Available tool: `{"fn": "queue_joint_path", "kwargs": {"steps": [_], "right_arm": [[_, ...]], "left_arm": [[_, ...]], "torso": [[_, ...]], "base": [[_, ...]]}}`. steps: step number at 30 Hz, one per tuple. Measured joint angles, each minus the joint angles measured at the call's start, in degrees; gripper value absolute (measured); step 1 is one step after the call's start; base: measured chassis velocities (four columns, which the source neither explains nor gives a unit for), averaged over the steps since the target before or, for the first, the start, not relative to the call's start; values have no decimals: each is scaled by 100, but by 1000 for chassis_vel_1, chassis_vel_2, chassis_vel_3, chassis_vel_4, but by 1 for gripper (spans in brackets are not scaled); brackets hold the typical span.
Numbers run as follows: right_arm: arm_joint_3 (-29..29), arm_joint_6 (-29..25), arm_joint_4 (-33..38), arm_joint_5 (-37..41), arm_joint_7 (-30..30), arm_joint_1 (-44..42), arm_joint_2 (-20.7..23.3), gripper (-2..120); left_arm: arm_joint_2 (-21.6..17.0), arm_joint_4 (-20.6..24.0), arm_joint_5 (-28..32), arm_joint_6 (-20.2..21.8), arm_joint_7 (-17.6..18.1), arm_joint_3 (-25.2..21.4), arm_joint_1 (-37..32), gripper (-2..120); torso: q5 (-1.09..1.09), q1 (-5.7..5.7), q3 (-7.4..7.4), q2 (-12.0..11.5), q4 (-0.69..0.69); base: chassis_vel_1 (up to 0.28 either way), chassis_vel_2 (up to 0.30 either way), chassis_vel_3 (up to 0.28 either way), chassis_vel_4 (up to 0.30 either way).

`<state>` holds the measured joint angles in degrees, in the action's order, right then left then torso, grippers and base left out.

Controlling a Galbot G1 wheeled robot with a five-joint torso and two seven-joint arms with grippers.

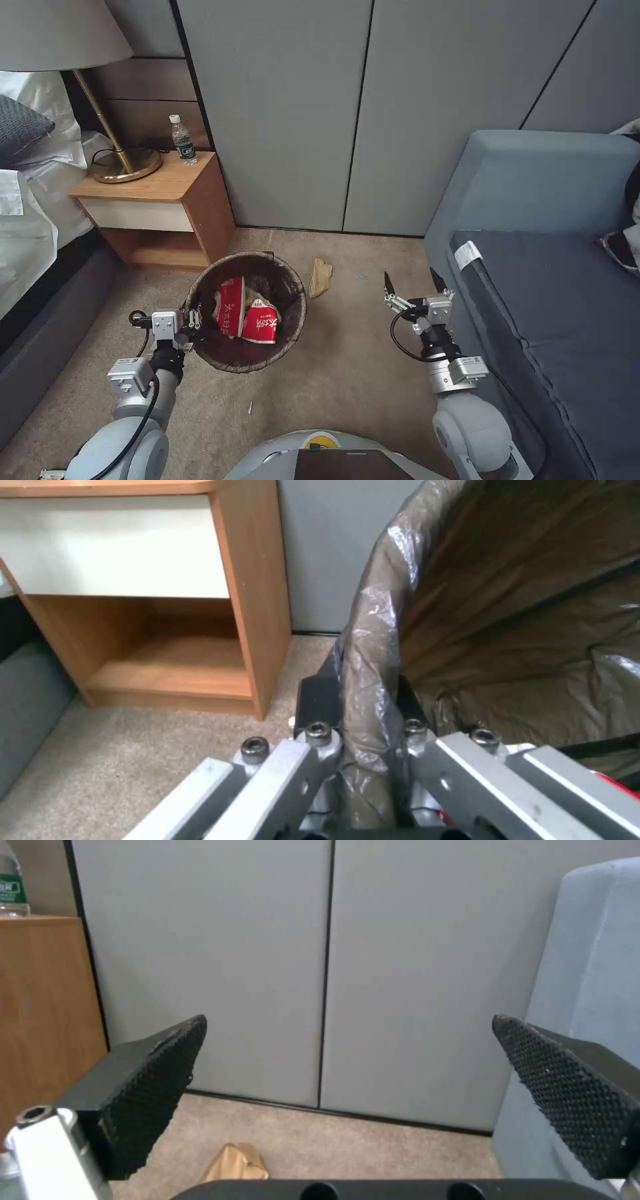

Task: Pick up the trash bin, then pick up the garbage from the floor and place it into the trash bin.

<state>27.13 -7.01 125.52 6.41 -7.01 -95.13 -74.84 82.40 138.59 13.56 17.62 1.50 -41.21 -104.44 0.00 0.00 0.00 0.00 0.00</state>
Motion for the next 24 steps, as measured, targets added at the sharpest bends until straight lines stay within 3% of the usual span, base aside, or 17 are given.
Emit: {"fn": "queue_joint_path", "kwargs": {"steps": [24], "right_arm": [[-56,107,-39,31,-39,69,27,100]], "left_arm": [[1,18,-5,18,-5,9,-7,0]], "torso": [[1,0,0,0,0]], "base": [[3,3,4,3]]}}
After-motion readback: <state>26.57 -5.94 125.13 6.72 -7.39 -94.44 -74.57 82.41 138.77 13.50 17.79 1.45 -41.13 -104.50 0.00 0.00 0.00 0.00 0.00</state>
